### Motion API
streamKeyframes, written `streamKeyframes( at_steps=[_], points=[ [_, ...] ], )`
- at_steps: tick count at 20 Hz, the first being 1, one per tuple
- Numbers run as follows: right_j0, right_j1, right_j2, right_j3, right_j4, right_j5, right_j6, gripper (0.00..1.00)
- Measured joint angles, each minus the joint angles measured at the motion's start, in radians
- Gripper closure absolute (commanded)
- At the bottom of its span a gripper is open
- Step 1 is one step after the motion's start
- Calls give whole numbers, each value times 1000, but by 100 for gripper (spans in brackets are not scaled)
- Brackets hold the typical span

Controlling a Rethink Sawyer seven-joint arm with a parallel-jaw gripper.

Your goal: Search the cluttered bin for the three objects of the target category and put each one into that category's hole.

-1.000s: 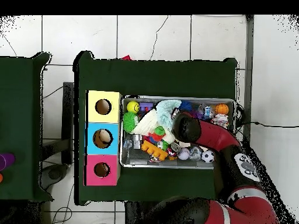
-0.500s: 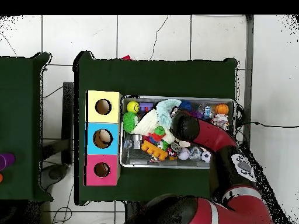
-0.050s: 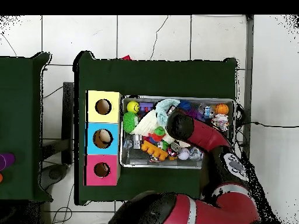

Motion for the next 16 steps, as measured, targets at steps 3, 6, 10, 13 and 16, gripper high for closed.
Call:
streamKeyframes(
  at_steps=[3, 6, 10, 13, 16],
  points=[
    [80, 7, -60, 0, 72, -5, 16, 0],
    [125, 9, -90, 1, 119, -5, 42, 0],
    [191, 13, -123, 1, 189, -5, 98, 0],
    [213, 15, -132, 3, 209, -4, 121, 0],
    [223, 14, -133, 10, 217, -5, 136, 0]
  ],
)
